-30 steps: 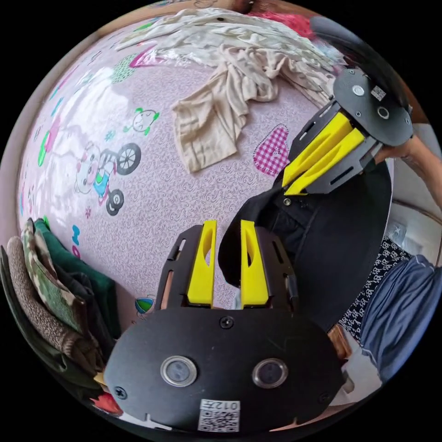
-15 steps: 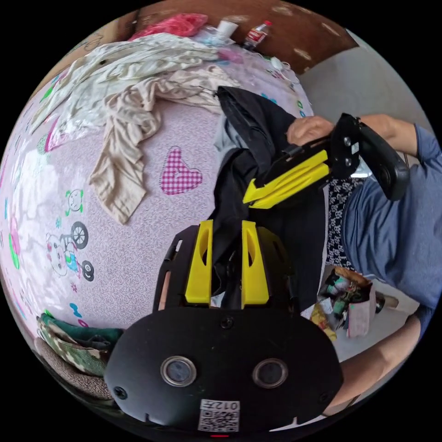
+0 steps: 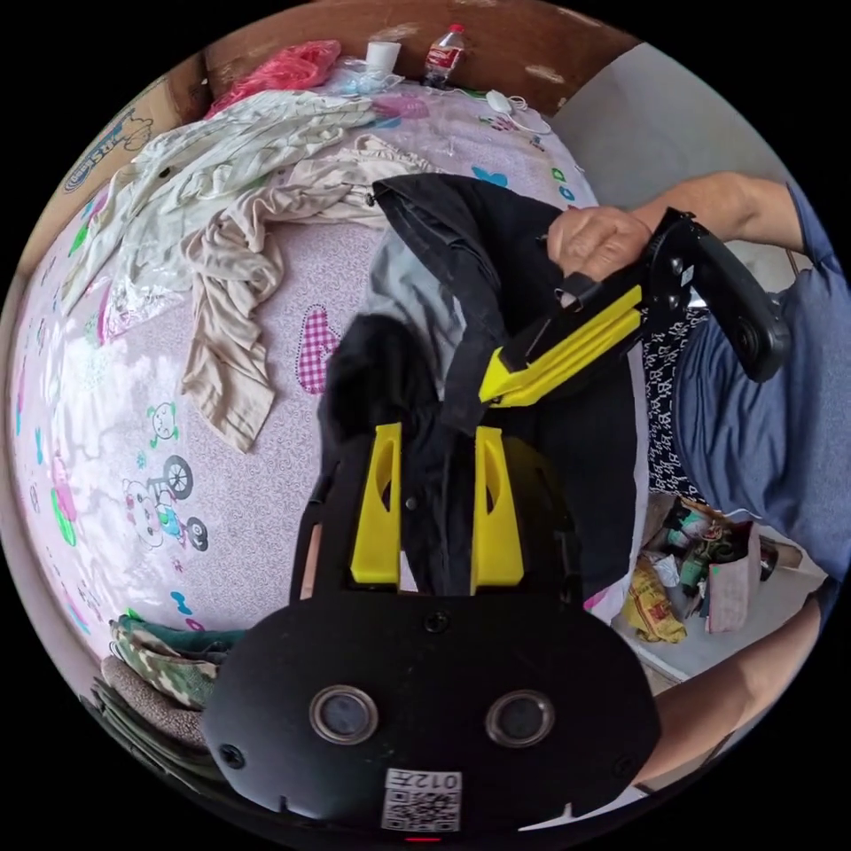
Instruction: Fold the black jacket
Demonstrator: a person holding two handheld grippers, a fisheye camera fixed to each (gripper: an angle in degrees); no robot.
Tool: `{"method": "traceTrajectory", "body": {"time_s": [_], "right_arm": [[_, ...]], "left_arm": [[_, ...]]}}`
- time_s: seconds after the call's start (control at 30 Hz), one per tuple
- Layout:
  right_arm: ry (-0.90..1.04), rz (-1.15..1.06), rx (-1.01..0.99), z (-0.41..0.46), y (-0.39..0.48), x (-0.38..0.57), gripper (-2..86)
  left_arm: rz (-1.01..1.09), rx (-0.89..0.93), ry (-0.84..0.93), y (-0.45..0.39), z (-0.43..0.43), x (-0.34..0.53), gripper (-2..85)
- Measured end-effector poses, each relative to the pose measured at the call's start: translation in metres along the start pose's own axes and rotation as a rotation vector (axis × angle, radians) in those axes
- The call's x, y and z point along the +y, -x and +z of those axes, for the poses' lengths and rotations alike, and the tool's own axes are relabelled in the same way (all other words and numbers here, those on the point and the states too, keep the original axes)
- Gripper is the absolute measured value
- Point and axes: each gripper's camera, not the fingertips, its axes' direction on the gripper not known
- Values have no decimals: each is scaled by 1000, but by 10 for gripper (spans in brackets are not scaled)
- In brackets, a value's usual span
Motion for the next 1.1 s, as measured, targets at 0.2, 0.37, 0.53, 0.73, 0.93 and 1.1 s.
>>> {"method": "traceTrajectory", "body": {"time_s": [0.2,0.37,0.53,0.73,0.93,1.1], "right_arm": [[-9,257,-192,21,-91,27,19],[158,621,-588,125,-252,74,23],[279,1039,-998,244,-337,149,29],[433,1173,-1170,323,-340,187,56],[401,1320,-1292,359,-340,207,61],[469,1276,-1290,378,-339,195,40]], "left_arm": [[-18,17,90,9,5,14,99],[-331,6,-74,50,-24,76,92],[-673,159,-194,101,-33,149,94],[-832,356,-259,127,-10,196,103],[-899,435,-332,139,-16,207,111],[-983,455,-313,151,-22,216,110]]}}
